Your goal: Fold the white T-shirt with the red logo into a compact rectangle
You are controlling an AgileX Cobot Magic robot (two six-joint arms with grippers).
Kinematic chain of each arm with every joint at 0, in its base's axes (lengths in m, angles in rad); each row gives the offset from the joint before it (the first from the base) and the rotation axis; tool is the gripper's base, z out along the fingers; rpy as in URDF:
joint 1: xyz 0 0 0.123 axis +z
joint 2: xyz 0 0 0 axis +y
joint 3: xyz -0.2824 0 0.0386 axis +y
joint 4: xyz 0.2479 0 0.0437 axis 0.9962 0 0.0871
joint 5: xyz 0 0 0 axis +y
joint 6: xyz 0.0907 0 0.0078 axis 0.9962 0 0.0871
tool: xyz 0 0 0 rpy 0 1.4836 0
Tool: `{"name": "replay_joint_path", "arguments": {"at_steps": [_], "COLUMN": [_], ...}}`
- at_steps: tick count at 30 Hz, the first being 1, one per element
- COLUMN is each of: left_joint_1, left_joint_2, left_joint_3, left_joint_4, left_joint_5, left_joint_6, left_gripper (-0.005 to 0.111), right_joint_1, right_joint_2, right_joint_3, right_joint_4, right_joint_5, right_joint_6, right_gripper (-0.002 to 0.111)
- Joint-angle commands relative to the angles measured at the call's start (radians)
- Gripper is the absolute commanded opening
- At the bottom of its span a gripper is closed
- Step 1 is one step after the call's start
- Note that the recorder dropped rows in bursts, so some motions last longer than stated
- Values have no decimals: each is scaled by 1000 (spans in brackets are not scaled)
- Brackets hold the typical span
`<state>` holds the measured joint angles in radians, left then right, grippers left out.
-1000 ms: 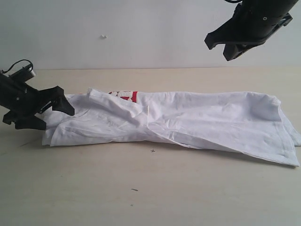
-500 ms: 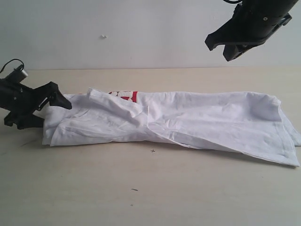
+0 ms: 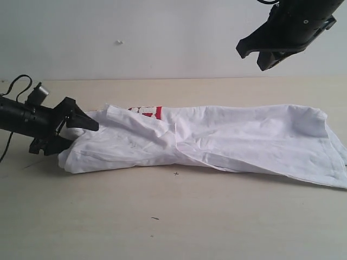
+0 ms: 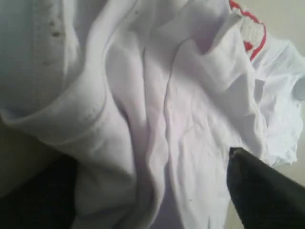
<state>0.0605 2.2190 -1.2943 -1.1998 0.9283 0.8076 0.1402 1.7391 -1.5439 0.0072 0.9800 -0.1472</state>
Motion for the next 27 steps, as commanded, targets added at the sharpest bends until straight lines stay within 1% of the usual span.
{"name": "replay_joint_path", "arguments": {"at_steps": [1, 4, 6, 7, 8, 10, 12, 17, 19, 22, 25, 27], "left_joint_1": [-32, -60, -70, -72, -72, -69, -51, 45, 93, 160, 201, 200], "left_joint_2": [25, 25, 25, 25, 21, 7, -14, -106, -147, -207, -266, -303], "left_joint_3": [13, 13, 13, 13, 13, 13, 13, 13, 13, 13, 13, 9], "left_joint_4": [96, 96, 96, 96, 96, 105, 128, 211, 261, 265, 239, 229], "left_joint_5": [-15, -15, -15, -15, -12, -9, -9, 24, 61, 123, 168, 189], "left_joint_6": [4, 42, 44, 44, 47, 47, 49, 21, -2, -9, -12, -12], "left_gripper": [58, 35, 17, 3, 1, 0, 0, 0, 0, 0, 0, 0], "right_joint_1": [-6, -6, -6, -6, -6, -6, -6, -6, -6, -6, -6, -6], "right_joint_2": [-8, -8, -8, -8, -8, -8, -8, -8, -8, -8, -8, -8], "right_joint_3": [2, 2, 2, 2, 2, 2, 2, 2, 2, 2, 2, 2], "right_joint_4": [1, 1, 1, 1, 1, 1, 1, 1, 1, 1, 3, 11], "right_joint_5": [-3, -3, -3, -3, -3, -3, -3, -3, -3, -3, 0, 4], "right_joint_6": [-7, -7, -7, -7, -7, -7, -7, -7, -7, -7, -7, -7], "right_gripper": [10, 10, 10, 10, 10, 10, 10, 10, 10, 10, 10, 10]}}
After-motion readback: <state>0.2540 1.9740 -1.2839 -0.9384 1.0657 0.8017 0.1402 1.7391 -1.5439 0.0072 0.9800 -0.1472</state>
